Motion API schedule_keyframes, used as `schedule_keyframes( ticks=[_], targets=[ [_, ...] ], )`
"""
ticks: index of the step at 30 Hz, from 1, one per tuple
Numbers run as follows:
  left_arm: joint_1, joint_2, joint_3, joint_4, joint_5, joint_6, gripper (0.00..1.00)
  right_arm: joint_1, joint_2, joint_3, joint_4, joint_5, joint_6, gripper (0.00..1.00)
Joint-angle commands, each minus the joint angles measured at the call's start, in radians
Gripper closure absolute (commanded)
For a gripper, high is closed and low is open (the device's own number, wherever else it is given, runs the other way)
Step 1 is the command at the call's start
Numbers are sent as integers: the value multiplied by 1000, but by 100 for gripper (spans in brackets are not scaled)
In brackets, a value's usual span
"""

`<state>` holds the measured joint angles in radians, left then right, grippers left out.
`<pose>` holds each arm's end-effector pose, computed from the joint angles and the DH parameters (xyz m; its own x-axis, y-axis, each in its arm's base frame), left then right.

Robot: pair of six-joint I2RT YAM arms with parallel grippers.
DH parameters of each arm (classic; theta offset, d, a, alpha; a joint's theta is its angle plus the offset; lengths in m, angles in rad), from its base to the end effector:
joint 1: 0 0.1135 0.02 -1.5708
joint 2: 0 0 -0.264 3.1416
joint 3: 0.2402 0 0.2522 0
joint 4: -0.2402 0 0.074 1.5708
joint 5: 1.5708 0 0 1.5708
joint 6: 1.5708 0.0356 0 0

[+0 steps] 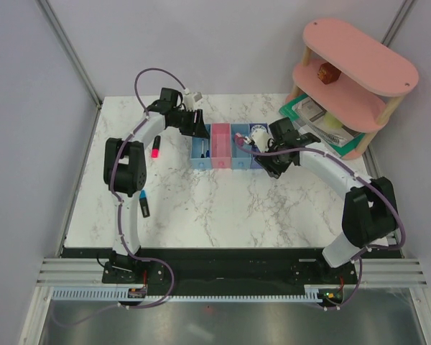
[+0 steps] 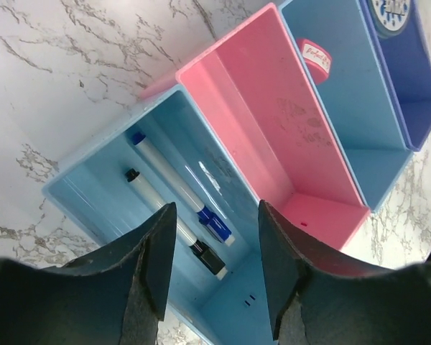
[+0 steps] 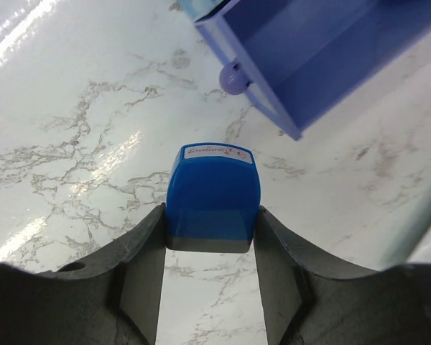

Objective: Sort the stationery into containers
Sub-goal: Pick up the stationery from the center of the board.

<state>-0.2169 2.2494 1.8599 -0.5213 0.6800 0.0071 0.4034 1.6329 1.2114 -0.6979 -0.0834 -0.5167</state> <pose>0.4810 -0.1289 0.2012 -0.7676 0.1748 -0.6166 0.5493 0.6752 -0.4924 0.3044 0.1331 0.2330 -0.5098 -0.7528 -0.4163 -0.7780 0.6100 -0.1503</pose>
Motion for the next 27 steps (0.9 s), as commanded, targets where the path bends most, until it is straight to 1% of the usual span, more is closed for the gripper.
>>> schedule_keyframes(
  ticks=[1, 4, 5, 7, 8, 11, 12, 14, 16, 18, 22, 27],
  targets=[
    [10, -131, 35, -3, 72, 25, 44, 12, -109, 95, -38, -10, 11, 55],
    [10, -203, 33, -34, 148, 53, 44, 40, -162, 115, -35, 5, -8, 55],
    [8, -217, 28, -40, 211, 56, 44, 54, -172, 122, -35, 5, -14, 55],
    [7, -247, 28, -72, 291, 71, 45, 69, -191, 141, -49, 1, -35, 56],
    [4, -257, 30, -80, 373, 68, 45, 83, -194, 149, -61, -21, -43, 57],
    [-28, -306, 9, -91, 447, 92, 46, 112, -197, 166, -110, -85, -66, 57],
    [-41, -345, -2, -91, 444, 111, 46, 123, -197, 168, -126, -90, -72, 57],
    [-80, -373, -27, -97, 444, 134, 43, 153, -196, 174, -129, -81, -80, 57],
    [-104, -392, -27, -112, 444, 117, 41, 169, -186, 198, -129, -66, -86, 57],
    [-130, -390, -22, -124, 444, 82, 41, 183, -185, 218, -117, -44, -97, 57],
    [-168, -373, 33, -170, 452, 97, 40, 196, -176, 279, -112, -10, -115, 57],
    [-210, -307, 119, -268, 466, 109, 39, 213, -173, 319, -109, 31, -121, 56]
  ],
)
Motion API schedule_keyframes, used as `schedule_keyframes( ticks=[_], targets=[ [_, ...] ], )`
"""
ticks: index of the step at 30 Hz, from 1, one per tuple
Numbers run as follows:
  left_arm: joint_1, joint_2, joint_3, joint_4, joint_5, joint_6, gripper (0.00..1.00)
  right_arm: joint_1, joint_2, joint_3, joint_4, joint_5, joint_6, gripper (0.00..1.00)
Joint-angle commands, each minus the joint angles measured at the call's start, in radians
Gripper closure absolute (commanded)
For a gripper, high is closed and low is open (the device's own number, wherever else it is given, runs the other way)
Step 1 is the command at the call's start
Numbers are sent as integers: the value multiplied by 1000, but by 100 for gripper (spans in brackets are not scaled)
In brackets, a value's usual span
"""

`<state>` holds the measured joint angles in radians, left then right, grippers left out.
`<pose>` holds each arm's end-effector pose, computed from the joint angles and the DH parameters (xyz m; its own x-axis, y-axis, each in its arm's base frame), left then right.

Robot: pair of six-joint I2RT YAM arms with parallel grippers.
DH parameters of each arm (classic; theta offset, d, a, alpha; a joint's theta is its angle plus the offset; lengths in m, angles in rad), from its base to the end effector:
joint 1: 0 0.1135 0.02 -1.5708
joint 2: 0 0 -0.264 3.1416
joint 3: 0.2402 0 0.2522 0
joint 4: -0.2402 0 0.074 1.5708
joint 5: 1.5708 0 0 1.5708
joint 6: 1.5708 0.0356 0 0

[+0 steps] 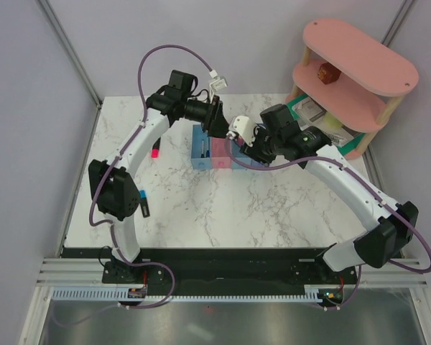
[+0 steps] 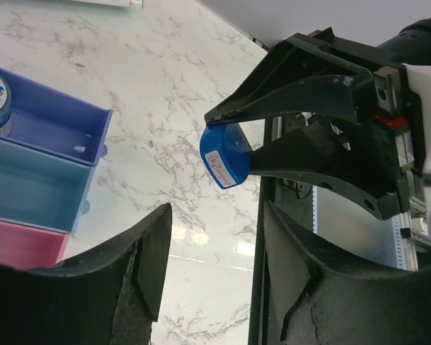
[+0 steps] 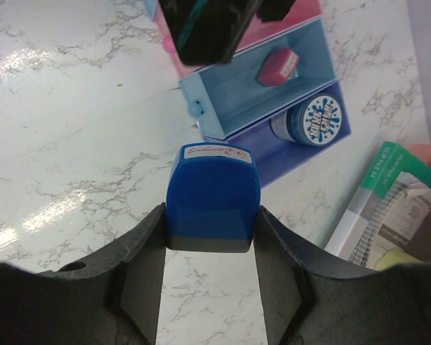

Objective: Sort the stationery into containers
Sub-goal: Pick up the stationery from the center of the board.

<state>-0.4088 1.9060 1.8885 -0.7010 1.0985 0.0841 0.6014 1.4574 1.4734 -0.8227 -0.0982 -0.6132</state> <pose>0.3734 -0.1963 0.3591 -0.5350 0.2734 -0.7994 0.8439 0.1284 -0.5209 0.2535 0.1782 0.3607 -0.1306 -0.7842 -0.6066 -0.8488 0.4046 -0.3403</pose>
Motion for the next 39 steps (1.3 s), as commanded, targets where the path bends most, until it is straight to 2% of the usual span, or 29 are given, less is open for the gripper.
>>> schedule_keyframes(
  ticks=[1, 12, 33, 34, 36, 39],
  targets=[
    [-22, 42, 104, -98, 53, 37, 39, 17, 1, 59, 14, 54, -25, 56],
    [-48, 139, 213, -146, 104, -6, 40, 35, -8, 93, 13, 86, -17, 57],
    [-88, 177, 245, -153, 130, -24, 41, 69, 26, 151, 17, 92, -5, 57],
    [-88, 177, 245, -153, 130, -24, 42, 70, 27, 153, 19, 92, -5, 56],
    [-93, 180, 247, -153, 132, -24, 51, 72, 29, 153, 20, 92, -5, 56],
    [-99, 180, 248, -152, 135, -29, 71, 72, 27, 153, 23, 92, -2, 56]
  ],
)
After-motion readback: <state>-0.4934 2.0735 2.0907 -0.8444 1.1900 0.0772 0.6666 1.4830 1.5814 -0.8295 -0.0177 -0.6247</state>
